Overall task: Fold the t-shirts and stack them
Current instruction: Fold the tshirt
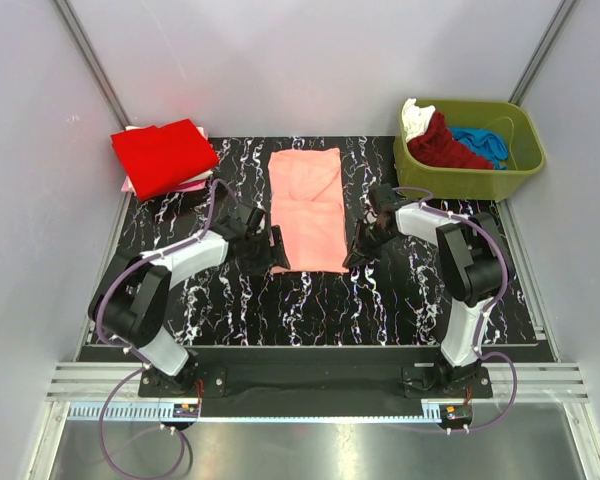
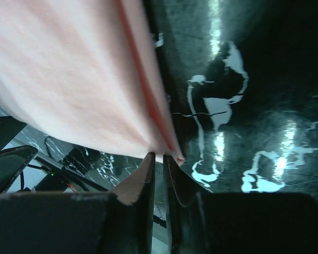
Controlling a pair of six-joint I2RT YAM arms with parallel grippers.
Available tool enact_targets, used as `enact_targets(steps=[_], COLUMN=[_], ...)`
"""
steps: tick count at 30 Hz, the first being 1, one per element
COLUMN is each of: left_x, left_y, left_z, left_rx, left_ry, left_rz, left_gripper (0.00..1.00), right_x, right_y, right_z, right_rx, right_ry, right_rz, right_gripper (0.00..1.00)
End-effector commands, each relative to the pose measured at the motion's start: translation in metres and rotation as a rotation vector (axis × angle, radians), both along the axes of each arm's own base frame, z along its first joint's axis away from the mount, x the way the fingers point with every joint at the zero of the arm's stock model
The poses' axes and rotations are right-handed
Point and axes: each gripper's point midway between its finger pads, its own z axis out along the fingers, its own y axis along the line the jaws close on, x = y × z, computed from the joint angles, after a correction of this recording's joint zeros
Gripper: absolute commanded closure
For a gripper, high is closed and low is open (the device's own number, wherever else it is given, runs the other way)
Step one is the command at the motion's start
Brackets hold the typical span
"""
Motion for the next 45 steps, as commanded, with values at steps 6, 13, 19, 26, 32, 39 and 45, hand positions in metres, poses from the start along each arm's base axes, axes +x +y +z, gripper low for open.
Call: enact_targets(steps=[6, 13, 19, 26, 32, 39, 45], left_x=[0.002, -0.020, -0.026, -0.025, -0.021, -0.015, -0.010], left_y=[-0.021, -0.024, -0.011, -0.005, 0.002, 0.014, 0.014], left_z=[-0.026, -0.030, -0.033, -0.040, -0.047, -0.046, -0.048], left_rx=[-0.054, -0.034, -0.003, 0.029, 0.073, 0.093, 0.084], left_ry=[-0.021, -0.029, -0.043, -0.043, -0.052, -0.093, -0.108], left_rz=[-0.003, -0.007, 0.022, 0.046, 0.076, 0.144, 0.155], left_gripper=[0.26, 0.25, 0.23, 0.26, 0.30, 0.35, 0.56], right_x=[0.003, -0.009, -0.015, -0.006, 0.001, 0.005, 0.008], right_y=[-0.016, -0.021, -0.021, -0.019, -0.018, -0.017, -0.017], right_z=[-0.005, -0.004, -0.003, -0.006, -0.007, -0.006, -0.006], right_rx=[-0.059, -0.065, -0.049, -0.053, -0.062, -0.059, -0.058], right_ry=[-0.060, -0.069, -0.084, -0.082, -0.086, -0.101, -0.109], right_rz=[0.049, 0.063, 0.077, 0.076, 0.079, 0.075, 0.075], right_gripper=[0.81, 0.59, 0.55, 0.60, 0.62, 0.69, 0.84])
